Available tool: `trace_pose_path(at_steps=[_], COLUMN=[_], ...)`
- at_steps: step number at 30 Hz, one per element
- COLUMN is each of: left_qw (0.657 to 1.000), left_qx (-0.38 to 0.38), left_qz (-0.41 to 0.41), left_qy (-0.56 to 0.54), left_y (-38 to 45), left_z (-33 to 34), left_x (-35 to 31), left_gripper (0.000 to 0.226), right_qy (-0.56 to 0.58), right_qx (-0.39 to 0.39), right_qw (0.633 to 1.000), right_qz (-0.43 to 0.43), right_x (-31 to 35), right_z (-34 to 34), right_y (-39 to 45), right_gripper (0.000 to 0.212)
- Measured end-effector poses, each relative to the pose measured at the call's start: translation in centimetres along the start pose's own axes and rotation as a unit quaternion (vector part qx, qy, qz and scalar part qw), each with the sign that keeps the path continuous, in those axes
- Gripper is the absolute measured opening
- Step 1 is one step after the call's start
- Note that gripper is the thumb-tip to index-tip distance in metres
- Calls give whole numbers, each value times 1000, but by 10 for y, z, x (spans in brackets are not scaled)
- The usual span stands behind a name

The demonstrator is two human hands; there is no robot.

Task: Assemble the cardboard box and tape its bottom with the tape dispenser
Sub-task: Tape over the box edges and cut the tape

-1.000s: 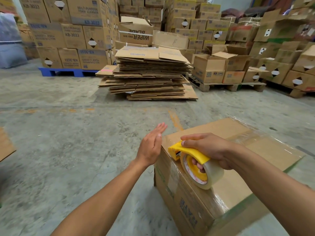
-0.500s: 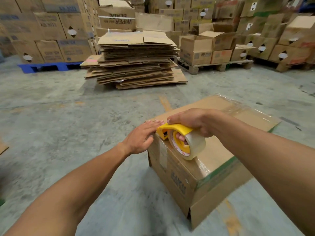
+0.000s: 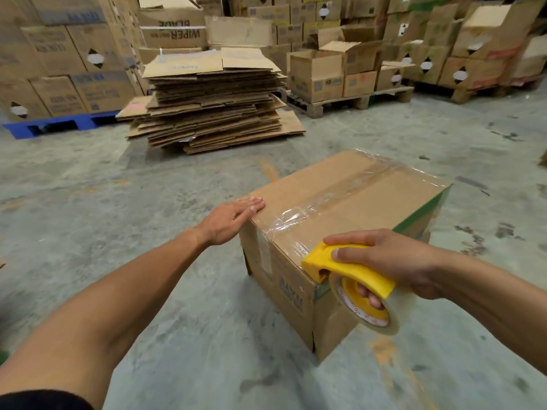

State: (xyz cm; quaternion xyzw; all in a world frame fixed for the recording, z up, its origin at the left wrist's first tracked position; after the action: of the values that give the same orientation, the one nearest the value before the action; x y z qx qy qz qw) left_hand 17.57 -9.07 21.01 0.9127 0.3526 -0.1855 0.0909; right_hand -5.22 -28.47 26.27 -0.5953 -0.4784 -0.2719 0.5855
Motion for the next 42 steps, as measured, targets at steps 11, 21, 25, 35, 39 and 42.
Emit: trace_pose_path(at_steps=[11, 21, 25, 35, 39, 42], left_qw=[974, 970, 970, 962, 960, 960], left_qx=[135, 133, 145, 160, 165, 165], left_qz=[161, 155, 146, 147, 145, 140], left_qy=[88, 131, 132, 163, 172, 176], left_y=[3, 18, 21, 23, 24, 23], left_z=[45, 64, 64, 65, 66, 66], left_x=[-138, -136, -135, -132, -130, -132], left_gripper=[53, 72, 61, 57, 59, 62], right_qy=[14, 10, 41, 63, 65, 52], right_qx=[-1, -4, 10, 40, 48, 51], right_qw=[1000, 999, 999, 996, 995, 996], right_qz=[-10, -52, -14, 55, 55, 57], right_x=[-6, 1, -22, -68, -73, -79], right_z=[-3, 8, 6, -10, -10, -7], right_y=[-9, -5, -21, -71, -67, -59], right_gripper=[39, 32, 38, 29, 31, 32])
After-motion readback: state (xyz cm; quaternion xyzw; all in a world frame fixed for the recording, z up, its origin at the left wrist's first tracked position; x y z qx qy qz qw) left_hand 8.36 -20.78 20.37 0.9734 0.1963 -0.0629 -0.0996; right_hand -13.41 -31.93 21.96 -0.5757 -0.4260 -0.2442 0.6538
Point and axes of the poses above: each hand's wrist, its own y-axis towards the middle knuckle, its own z-axis out of the palm, x = y × z, the point moved 8 cm from there along y, towards the middle knuckle, and after that the axes turned 7 degrees about x, right-handed, at the moved point
